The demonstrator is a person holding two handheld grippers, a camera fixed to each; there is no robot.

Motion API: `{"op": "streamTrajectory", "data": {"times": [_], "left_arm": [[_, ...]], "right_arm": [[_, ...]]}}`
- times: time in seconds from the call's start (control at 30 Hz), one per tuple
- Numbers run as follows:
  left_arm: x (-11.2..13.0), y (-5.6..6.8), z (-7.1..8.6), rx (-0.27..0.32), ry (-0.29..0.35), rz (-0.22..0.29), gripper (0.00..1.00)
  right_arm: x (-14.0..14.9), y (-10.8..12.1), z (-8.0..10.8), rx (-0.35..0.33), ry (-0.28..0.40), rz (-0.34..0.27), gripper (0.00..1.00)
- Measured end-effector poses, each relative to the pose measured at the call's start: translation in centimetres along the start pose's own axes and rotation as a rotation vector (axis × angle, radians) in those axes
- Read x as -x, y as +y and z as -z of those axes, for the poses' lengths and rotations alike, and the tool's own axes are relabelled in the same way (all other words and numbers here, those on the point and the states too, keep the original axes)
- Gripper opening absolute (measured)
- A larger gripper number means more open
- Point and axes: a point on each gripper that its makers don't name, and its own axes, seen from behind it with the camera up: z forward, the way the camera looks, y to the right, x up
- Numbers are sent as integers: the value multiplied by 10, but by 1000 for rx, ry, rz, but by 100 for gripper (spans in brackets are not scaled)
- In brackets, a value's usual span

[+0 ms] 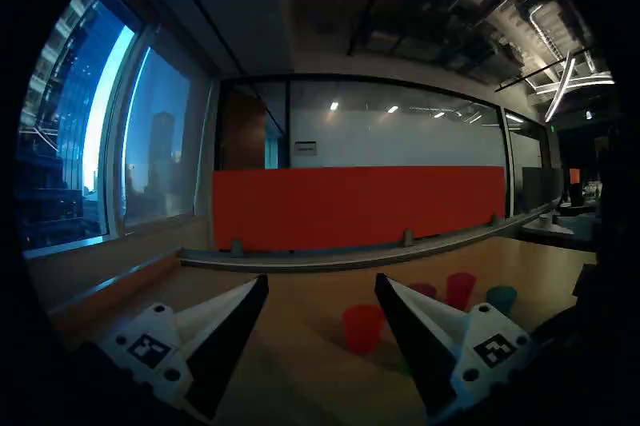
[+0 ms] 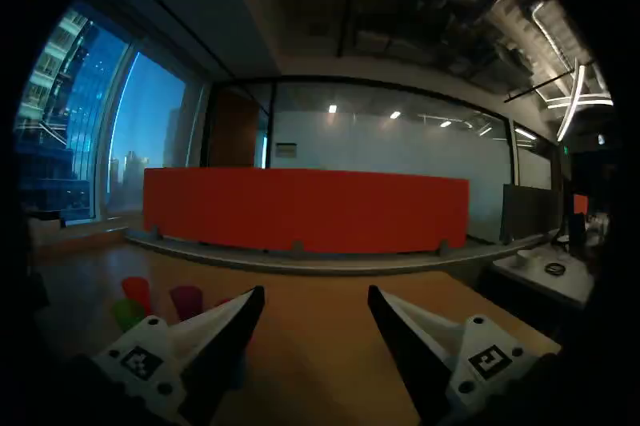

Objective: Pour water

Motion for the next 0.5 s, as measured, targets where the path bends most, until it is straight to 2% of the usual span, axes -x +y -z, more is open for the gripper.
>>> {"op": "streamTrajectory", "data": {"times": [0.27,0.5], "left_arm": [[6,4,1,-34,22,0,99],[25,12,0,-46,31,-30,99]], "right_arm": [[0,2,5,-21,0,-56,100],[2,9,12,-16,-33,-83,100]]}}
